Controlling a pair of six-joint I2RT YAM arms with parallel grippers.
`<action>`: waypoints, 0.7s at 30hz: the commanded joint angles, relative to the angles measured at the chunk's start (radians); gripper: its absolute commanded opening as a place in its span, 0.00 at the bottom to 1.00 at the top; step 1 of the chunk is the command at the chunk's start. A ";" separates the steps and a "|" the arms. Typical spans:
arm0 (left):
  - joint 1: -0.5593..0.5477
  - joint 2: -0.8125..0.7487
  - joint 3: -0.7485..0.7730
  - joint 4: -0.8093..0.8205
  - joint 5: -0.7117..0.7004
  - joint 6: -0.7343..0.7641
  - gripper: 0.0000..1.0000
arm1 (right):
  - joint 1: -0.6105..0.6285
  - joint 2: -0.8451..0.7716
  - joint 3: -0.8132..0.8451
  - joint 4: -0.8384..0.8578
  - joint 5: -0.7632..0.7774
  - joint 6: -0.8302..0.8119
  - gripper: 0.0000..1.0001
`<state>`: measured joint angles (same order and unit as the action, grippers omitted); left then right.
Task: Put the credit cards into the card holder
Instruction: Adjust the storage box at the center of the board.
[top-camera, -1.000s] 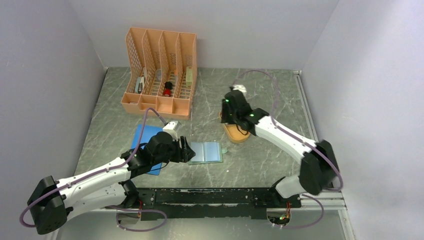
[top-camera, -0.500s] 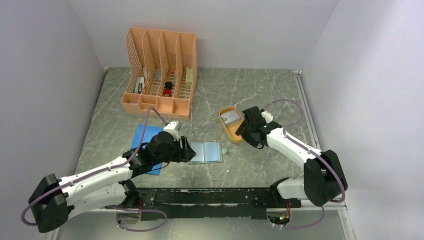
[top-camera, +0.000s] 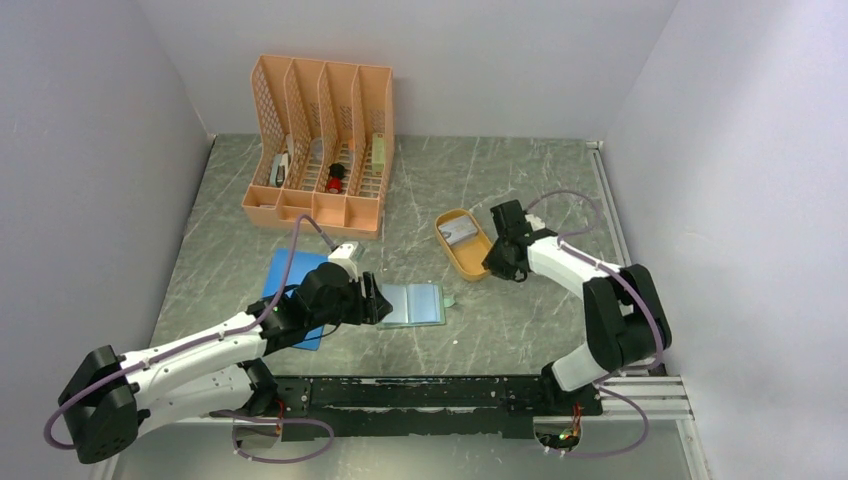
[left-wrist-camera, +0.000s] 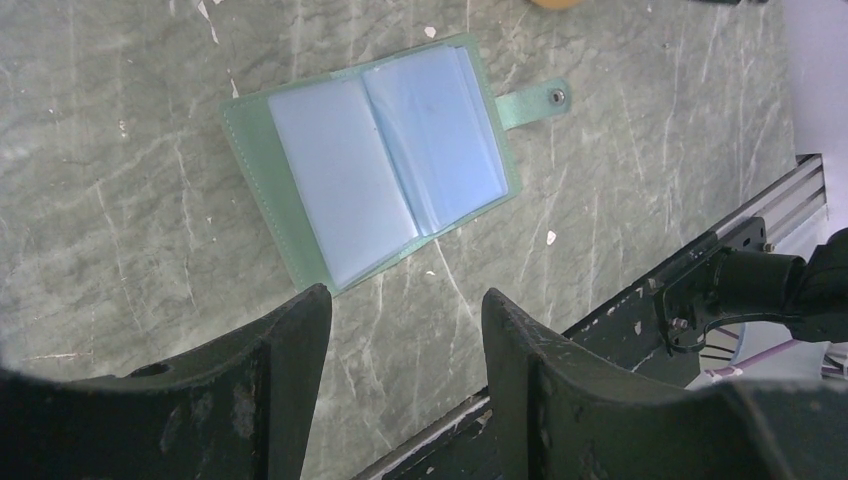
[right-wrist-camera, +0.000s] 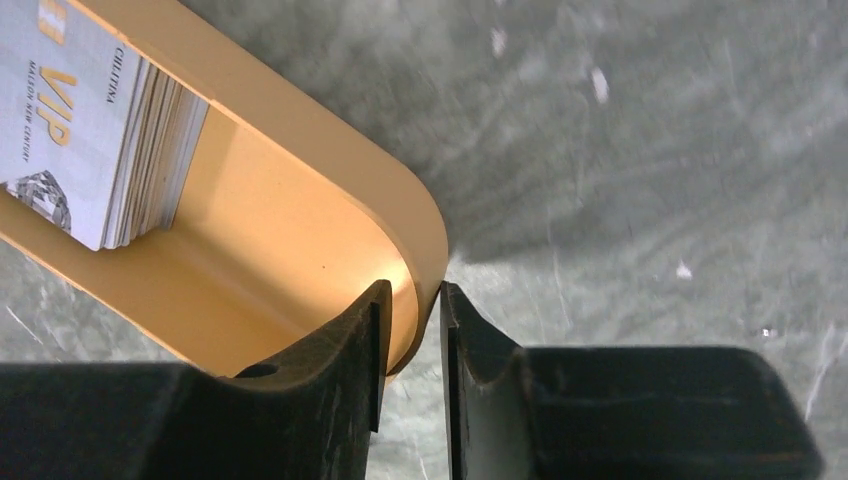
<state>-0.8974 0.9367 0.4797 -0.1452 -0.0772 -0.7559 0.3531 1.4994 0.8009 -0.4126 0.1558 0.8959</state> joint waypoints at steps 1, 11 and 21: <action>0.006 0.023 0.006 0.043 0.008 0.008 0.62 | -0.022 0.058 0.103 0.030 -0.009 -0.142 0.27; 0.008 0.047 0.014 0.056 0.018 0.028 0.62 | -0.034 0.229 0.296 -0.065 0.036 -0.449 0.19; 0.007 0.043 0.015 0.052 0.028 0.033 0.62 | -0.034 0.404 0.487 -0.154 0.186 -0.622 0.20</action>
<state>-0.8974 0.9821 0.4797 -0.1177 -0.0719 -0.7437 0.3229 1.8477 1.2243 -0.5095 0.2493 0.3595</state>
